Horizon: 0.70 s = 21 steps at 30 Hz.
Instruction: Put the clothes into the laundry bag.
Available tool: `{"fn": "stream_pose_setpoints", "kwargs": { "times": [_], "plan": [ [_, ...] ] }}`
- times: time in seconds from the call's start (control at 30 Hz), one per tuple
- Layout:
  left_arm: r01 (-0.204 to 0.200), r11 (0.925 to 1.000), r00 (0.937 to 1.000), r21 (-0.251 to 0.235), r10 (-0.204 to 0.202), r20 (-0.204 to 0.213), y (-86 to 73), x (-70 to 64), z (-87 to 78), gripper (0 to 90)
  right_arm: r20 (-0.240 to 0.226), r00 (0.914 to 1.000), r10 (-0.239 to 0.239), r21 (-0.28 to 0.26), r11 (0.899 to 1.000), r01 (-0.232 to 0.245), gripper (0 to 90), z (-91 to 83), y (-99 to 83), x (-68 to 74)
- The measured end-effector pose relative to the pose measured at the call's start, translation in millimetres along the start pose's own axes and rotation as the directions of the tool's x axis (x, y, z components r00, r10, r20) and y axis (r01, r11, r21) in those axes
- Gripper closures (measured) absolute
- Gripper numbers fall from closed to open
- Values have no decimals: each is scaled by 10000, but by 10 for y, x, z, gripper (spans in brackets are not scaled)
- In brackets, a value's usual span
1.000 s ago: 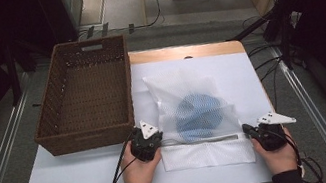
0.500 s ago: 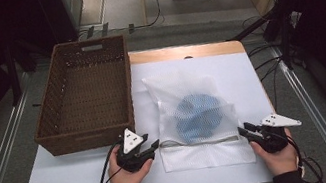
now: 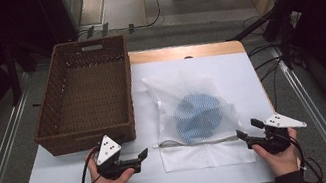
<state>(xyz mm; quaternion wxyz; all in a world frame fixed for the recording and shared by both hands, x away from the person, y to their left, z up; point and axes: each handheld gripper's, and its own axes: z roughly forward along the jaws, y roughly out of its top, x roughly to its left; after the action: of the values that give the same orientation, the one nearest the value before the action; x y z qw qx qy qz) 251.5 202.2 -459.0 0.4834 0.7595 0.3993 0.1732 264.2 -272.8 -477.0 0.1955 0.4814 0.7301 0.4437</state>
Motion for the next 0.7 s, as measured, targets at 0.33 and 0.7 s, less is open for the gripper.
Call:
{"fn": "stream_pose_setpoints", "kwargs": {
  "times": [0.33,0.7],
  "plan": [
    [156,9994,9993,-293,-146,348,-13,315,-348,0,-317,9995,37,-64,10000,-39,145,-66,20,-14],
    [408,9966,9990,-716,-421,-163,-97,617,-742,0,3,10000,31,-41,10000,-31,82,-96,50,-8]
  ]
}}
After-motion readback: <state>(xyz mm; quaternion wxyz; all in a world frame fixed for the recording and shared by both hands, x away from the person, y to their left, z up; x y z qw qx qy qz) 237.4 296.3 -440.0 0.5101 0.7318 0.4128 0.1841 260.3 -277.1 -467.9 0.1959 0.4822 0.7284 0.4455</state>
